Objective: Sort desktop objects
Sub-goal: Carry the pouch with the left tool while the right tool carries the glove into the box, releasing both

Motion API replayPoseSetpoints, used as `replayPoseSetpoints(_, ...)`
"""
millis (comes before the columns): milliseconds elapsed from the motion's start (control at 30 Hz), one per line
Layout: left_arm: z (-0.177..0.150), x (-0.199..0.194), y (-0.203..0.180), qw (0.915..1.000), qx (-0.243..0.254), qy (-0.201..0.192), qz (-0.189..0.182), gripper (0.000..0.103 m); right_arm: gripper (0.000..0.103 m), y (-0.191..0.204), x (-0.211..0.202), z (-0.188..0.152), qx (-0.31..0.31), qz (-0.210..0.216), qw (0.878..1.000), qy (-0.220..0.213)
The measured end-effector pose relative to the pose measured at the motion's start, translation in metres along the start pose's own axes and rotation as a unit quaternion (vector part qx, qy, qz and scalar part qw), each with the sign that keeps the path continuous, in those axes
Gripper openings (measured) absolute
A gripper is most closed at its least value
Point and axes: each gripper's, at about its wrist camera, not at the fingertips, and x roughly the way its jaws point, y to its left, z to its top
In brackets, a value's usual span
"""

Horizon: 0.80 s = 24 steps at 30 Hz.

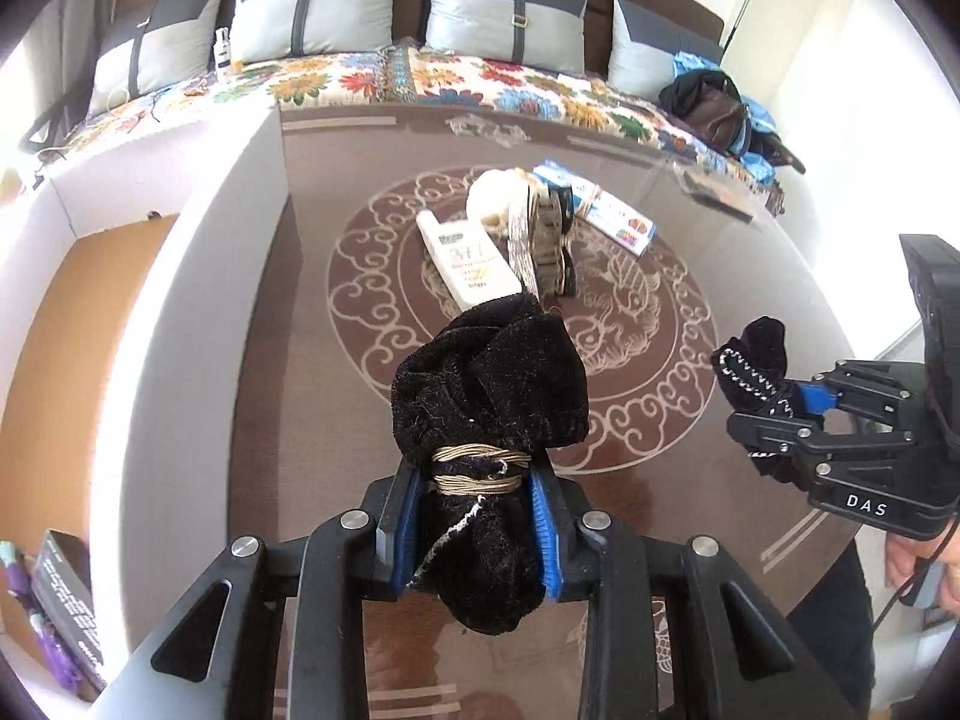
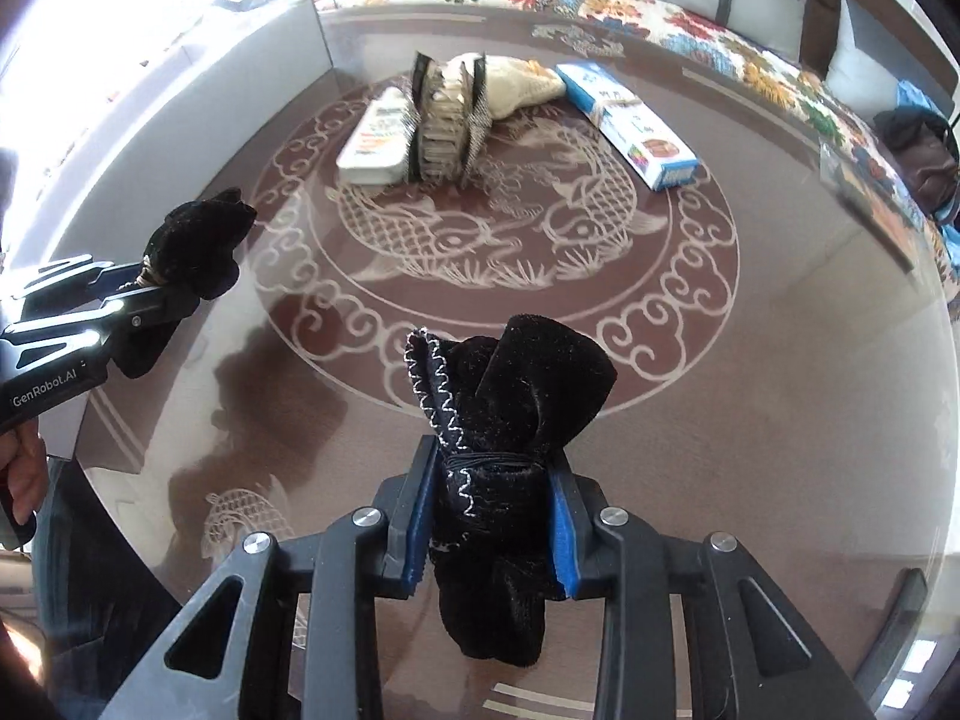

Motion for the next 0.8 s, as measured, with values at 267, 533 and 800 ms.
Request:
replayPoseSetpoints(267,0.018,-0.111,0.136,0.9916,-0.078,-0.062,0.083,0.031,0.033,0.144,-0.072,0.087,-0.08,0.1,0.985,-0.112)
replayPoseSetpoints(533,-0.05,-0.088,0.259,0.9692,-0.192,0.029,0.152,0.036,0.037,0.309,-0.04,0.13,-0.16,0.169,0.968,-0.095)
replayPoseSetpoints(800,-0.094,-0.075,0.278,0.9528,-0.246,0.035,0.175,0.066,0.085,0.323,-0.013,0.116,-0.143,0.183,0.967,-0.108)
